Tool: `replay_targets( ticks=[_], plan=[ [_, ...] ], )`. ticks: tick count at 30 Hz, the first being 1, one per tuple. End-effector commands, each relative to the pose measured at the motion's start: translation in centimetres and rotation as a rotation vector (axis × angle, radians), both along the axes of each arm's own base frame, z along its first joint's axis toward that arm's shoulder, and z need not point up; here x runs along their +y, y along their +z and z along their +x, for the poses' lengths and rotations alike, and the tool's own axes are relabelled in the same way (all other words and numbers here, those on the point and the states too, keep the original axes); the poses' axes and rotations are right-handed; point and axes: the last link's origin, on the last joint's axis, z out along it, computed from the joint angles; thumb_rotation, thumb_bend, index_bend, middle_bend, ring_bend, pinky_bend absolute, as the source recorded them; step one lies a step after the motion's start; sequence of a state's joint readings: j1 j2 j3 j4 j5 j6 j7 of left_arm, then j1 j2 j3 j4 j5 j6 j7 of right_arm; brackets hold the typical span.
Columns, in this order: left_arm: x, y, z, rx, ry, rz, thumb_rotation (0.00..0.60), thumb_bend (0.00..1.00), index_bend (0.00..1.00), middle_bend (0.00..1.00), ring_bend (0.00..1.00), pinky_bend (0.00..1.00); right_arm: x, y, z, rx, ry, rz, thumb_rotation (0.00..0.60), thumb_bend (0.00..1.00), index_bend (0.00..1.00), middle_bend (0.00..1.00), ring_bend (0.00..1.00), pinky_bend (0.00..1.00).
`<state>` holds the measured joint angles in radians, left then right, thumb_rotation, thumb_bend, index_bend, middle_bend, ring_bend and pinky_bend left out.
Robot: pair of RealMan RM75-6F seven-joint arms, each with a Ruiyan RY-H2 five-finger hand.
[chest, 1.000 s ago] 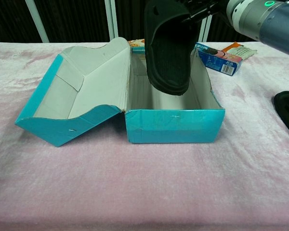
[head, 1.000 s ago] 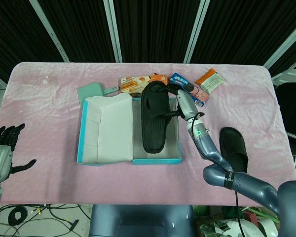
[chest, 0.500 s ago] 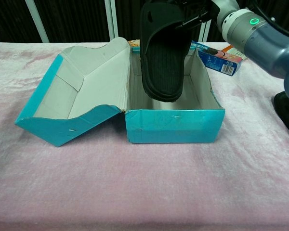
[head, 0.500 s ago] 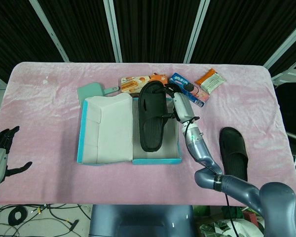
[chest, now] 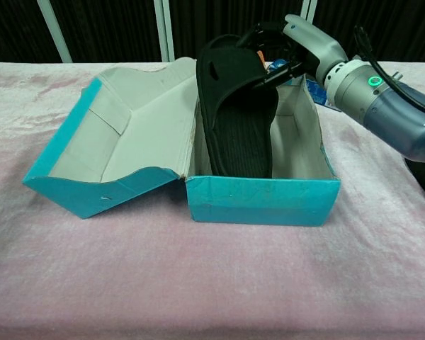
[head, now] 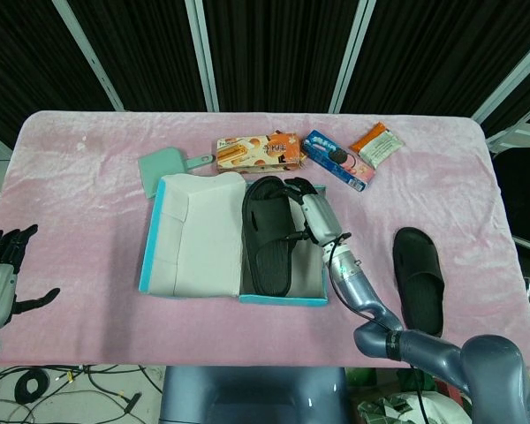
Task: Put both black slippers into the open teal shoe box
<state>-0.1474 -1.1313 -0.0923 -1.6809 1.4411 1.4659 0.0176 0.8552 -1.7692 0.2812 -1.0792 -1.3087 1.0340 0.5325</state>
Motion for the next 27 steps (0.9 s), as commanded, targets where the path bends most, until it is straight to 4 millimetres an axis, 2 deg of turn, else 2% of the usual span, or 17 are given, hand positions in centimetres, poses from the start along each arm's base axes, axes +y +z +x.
replay_targets(
  ticks=[1, 16, 27],
  plan=[
    [0.0, 0.0, 0.1, 0.001, -0.002, -0.001, 0.600, 0.00, 0.01, 0.13, 0.07, 0.00, 0.6, -0.1, -0.3, -0.017, -0.021, 0.057, 0.600, 0.04, 0.40, 0.42, 0.11, 0.08],
    [0.5, -0.5, -0.1, 0.000, 0.003, -0.010, 0.600, 0.00, 0.00, 0.13, 0.07, 0.00, 0.8, 0.2, -1.8, 0.100, -0.045, 0.169, 0.600, 0.04, 0.40, 0.45, 0.10, 0.08],
    [0.6, -0.3, 0.3, 0.007, 0.000, -0.008, 0.600, 0.00, 0.00, 0.12, 0.07, 0.00, 1.1, 0.2, -1.9, 0.161, -0.018, 0.213, 0.600, 0.02, 0.40, 0.48, 0.10, 0.08]
  ],
)
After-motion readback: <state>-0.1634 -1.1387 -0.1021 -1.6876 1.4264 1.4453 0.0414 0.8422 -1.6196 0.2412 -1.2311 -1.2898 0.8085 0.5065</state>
